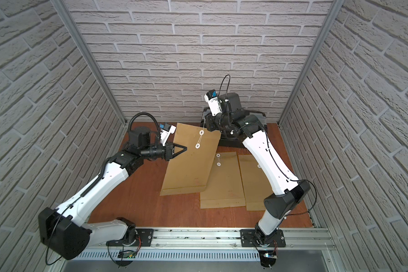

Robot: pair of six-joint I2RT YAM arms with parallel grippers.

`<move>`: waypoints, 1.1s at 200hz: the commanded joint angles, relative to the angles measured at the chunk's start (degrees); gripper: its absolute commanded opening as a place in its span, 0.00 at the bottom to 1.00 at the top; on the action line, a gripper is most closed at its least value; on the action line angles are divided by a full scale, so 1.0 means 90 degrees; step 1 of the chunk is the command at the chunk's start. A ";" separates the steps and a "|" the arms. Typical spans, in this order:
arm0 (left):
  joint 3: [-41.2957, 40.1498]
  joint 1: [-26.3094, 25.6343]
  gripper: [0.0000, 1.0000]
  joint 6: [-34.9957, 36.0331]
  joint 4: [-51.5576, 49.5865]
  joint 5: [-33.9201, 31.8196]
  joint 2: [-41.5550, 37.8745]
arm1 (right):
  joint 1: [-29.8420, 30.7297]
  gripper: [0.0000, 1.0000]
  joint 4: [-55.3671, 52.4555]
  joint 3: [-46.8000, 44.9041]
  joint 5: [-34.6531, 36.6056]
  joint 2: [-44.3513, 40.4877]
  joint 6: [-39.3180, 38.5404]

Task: Close the mouth of the file bag
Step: Close the file bag.

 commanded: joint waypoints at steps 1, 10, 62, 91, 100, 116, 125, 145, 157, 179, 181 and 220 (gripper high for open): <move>-0.0054 -0.0038 0.00 0.0138 0.0245 -0.0074 0.0033 | 0.0258 0.03 -0.0229 0.0402 0.0240 0.0248 -0.0195; -0.0041 -0.0039 0.00 0.0138 0.0244 -0.0115 0.0040 | 0.0363 0.03 -0.0351 0.0568 0.0297 0.0357 -0.0238; -0.0059 0.0001 0.00 0.0127 0.0260 -0.0173 0.0043 | 0.0763 0.03 -0.0577 0.0780 0.0091 0.0488 -0.0162; -0.0078 0.0075 0.00 0.0127 0.0260 -0.0173 -0.0001 | 0.0840 0.03 -0.0502 0.0562 -0.0313 0.0398 0.0028; -0.0079 0.0086 0.00 0.0128 0.0260 -0.0175 -0.0010 | 0.0840 0.03 -0.0387 0.0406 -0.0428 0.0319 0.0105; -0.0088 0.0109 0.00 0.0113 0.0270 -0.0181 -0.0020 | 0.0840 0.03 -0.0278 0.0243 -0.0585 0.0230 0.0197; -0.0098 0.0123 0.00 0.0099 0.0262 -0.0183 -0.0027 | 0.0840 0.03 -0.0261 0.0197 -0.0640 0.0208 0.0235; -0.0108 0.0133 0.00 0.0099 0.0289 -0.0177 -0.0037 | 0.0840 0.03 -0.0168 0.0044 -0.0763 0.0133 0.0274; -0.0117 0.0142 0.00 0.0079 0.0298 -0.0189 -0.0046 | 0.0840 0.03 -0.0110 -0.0059 -0.0939 0.0089 0.0337; -0.0136 0.0186 0.00 0.0029 0.0338 -0.0195 -0.0072 | 0.0835 0.03 0.0144 -0.0427 -0.1321 -0.0059 0.0531; -0.0137 0.0194 0.00 0.0023 0.0338 -0.0195 -0.0073 | 0.0832 0.03 0.0165 -0.0453 -0.1350 -0.0075 0.0547; -0.0135 0.0257 0.00 0.0011 0.0317 -0.0211 -0.0144 | 0.0802 0.03 0.0397 -0.1200 -0.1609 -0.0358 0.0689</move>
